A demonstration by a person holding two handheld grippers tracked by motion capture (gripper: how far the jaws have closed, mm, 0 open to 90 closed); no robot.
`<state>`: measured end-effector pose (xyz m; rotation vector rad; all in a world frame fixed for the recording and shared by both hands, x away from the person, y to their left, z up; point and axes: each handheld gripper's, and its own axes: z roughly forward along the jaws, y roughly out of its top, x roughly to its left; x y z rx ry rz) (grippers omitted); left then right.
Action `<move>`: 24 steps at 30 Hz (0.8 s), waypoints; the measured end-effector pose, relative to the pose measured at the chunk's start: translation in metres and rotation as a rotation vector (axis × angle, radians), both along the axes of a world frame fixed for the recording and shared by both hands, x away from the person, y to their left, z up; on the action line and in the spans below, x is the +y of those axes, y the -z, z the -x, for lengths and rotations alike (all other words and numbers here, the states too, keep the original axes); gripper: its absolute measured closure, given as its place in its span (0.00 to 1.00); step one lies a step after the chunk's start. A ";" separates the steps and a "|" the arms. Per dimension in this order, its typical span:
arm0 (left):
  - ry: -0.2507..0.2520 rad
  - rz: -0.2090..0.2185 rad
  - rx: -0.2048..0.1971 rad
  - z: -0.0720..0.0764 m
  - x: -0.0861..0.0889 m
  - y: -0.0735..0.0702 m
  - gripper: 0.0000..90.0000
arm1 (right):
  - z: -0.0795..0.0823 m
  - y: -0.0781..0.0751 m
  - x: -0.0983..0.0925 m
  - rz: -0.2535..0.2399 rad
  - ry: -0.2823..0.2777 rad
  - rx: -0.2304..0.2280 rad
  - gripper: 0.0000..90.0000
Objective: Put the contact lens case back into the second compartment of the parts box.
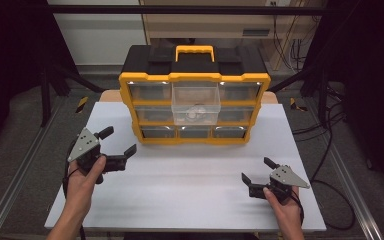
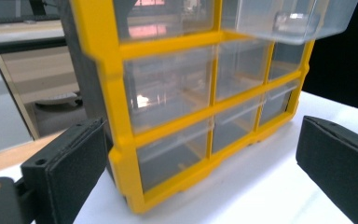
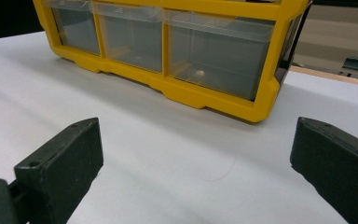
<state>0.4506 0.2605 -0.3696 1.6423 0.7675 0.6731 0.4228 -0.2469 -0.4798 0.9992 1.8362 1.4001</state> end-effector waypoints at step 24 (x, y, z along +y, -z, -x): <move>-0.044 0.092 -0.022 0.048 0.032 0.076 0.02 | 0.000 0.003 -0.002 0.001 0.035 0.011 0.04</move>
